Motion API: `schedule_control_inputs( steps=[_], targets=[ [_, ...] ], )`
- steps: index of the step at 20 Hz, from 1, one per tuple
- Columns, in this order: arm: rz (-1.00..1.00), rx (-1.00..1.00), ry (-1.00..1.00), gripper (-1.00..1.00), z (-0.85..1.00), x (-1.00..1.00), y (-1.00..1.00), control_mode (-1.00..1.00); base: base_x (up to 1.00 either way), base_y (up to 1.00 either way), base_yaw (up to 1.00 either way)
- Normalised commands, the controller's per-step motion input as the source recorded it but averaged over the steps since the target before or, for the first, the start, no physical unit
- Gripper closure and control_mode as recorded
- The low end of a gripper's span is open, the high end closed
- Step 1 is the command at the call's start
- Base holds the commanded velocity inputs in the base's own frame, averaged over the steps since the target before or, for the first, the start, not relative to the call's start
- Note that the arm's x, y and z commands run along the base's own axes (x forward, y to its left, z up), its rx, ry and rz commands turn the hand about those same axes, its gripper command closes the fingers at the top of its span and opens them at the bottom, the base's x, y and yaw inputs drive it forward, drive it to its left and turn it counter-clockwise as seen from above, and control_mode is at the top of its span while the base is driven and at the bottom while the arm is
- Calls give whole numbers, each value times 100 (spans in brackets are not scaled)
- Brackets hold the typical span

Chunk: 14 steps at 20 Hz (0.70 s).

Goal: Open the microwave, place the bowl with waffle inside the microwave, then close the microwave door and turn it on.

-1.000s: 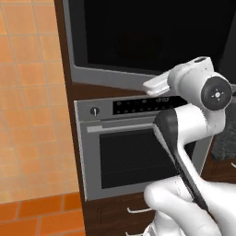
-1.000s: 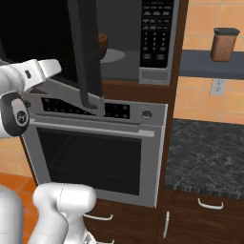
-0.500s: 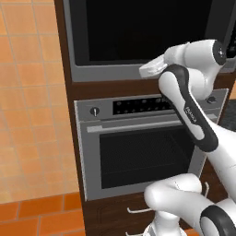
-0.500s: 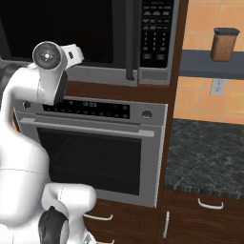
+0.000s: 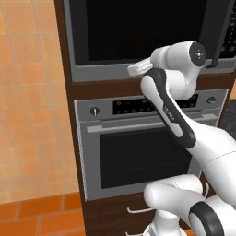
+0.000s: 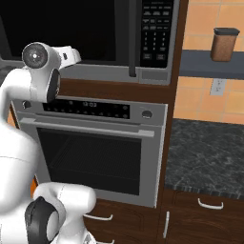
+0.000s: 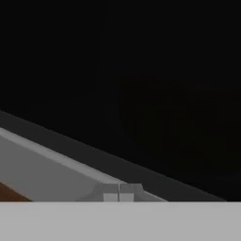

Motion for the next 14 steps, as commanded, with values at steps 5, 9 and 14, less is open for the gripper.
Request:
schedule_control_inputs(
  steps=[5, 9, 14],
  targets=[
    [-1, 9, -6, 100, -22, 43, 0, -100, 0, 0, 0],
    [0, 1, 0, 100, 12, -29, -64, -100, 0, 0, 0],
    [0, 15, -2, 100, 51, -96, -100, -100, 0, 0, 0]
  ],
)
